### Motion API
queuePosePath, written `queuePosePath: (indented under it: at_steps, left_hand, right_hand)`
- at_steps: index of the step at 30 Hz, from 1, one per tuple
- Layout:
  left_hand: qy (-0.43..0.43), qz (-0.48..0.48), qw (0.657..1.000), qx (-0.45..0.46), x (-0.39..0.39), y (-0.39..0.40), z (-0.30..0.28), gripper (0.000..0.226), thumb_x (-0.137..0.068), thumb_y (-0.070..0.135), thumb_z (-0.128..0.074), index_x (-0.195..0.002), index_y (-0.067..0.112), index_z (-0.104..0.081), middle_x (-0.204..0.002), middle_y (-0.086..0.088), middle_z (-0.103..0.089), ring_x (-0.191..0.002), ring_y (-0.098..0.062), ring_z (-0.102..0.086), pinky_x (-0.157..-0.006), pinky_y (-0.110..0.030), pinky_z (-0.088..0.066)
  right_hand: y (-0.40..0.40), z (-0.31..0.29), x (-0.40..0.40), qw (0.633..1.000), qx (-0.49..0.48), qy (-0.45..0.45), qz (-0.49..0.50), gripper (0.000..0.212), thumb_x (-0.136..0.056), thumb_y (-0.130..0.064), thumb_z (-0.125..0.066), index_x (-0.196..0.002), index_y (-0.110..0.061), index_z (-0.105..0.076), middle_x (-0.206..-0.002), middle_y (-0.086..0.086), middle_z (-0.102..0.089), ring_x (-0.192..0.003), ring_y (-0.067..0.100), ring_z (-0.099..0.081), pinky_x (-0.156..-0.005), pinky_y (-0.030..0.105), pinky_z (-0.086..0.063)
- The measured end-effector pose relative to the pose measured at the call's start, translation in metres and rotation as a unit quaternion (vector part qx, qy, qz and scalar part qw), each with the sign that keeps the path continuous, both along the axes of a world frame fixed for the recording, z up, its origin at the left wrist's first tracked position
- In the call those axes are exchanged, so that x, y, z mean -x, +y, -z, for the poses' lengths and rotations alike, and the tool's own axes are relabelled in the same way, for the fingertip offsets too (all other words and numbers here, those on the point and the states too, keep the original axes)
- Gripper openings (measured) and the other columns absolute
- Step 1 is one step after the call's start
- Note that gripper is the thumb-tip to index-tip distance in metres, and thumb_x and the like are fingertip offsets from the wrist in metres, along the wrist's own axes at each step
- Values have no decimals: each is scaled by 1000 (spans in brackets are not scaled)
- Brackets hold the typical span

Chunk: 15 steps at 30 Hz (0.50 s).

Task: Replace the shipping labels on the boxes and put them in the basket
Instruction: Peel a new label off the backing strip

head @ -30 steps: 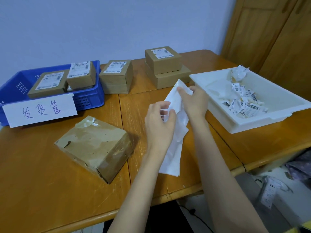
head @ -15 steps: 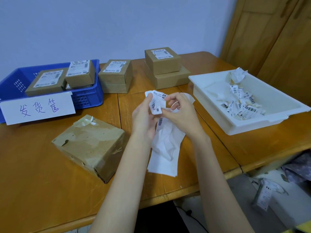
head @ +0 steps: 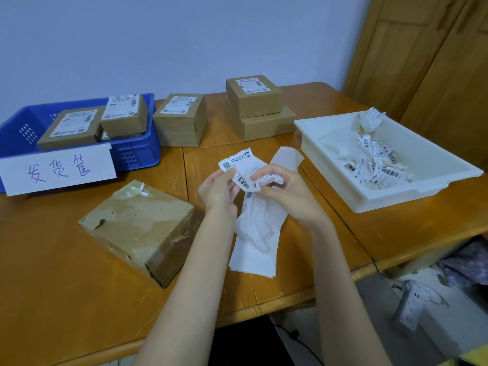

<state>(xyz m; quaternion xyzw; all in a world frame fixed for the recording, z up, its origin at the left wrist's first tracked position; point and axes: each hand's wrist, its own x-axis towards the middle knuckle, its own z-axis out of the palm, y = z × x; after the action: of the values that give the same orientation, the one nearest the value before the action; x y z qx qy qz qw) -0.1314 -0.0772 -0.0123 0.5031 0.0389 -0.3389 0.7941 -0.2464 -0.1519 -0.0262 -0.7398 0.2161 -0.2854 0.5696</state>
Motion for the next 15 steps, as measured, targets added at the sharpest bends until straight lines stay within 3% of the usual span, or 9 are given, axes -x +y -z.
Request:
queuePosePath:
  at_steps: [4, 6, 8, 9, 12, 15]
  left_hand:
    - [-33, -27, 998, -36, -7, -1, 4, 13, -90, -2, -67, -90, 11, -64, -100, -13, -72, -78, -17, -71, -63, -21, -59]
    - [-65, -32, 996, -52, -8, -2, 4, 17, -89, -1, -68, -86, 15, -64, -100, -11, -73, -81, -19, -73, -59, -20, -57]
    - [-97, -37, 993, -62, -6, -2, 4, 14, -90, 1, -68, -89, 15, -66, -97, -6, -73, -82, -17, -73, -57, -18, -56]
    - [-114, -35, 991, -62, -5, -2, 4, 13, -90, 2, -68, -94, 14, -66, -97, -5, -73, -82, -16, -72, -56, -17, -55]
    - [-184, -4, 980, -83, -4, -2, 4, 27, -88, 7, -72, -110, 18, -62, -106, 1, -72, -90, -15, -72, -61, -18, -56]
    - [-226, 54, 968, -93, -3, 1, 3, 41, -86, 3, -74, -119, 21, -56, -115, 3, -70, -99, -15, -72, -65, -19, -59]
  right_hand:
    - [1, 0, 13, 995, -32, 47, -79, 24, -86, -5, -70, -110, -10, -68, -119, -6, -64, -105, -5, -59, -89, 20, -51]
    - [4, -2, 13, 995, -70, 47, -61, 21, -90, -25, -66, -106, -12, -72, -113, -11, -68, -102, -2, -64, -89, 22, -52]
    - [5, -3, 8, 993, -111, 36, -6, 39, -93, -44, -56, -99, -11, -75, -106, -9, -72, -97, 8, -69, -88, 24, -54]
    - [5, -3, 5, 993, -116, 30, 18, 40, -94, -45, -56, -97, -10, -76, -102, -8, -74, -93, 10, -71, -85, 24, -55]
    - [8, -3, -3, 994, -94, 9, 52, 13, -89, -18, -69, -99, -11, -75, -93, -15, -71, -85, -2, -68, -69, 16, -53]
    - [3, 0, -7, 992, -60, 3, 109, 12, -85, -12, -73, -95, -17, -77, -92, -21, -67, -87, -11, -63, -64, 12, -50]
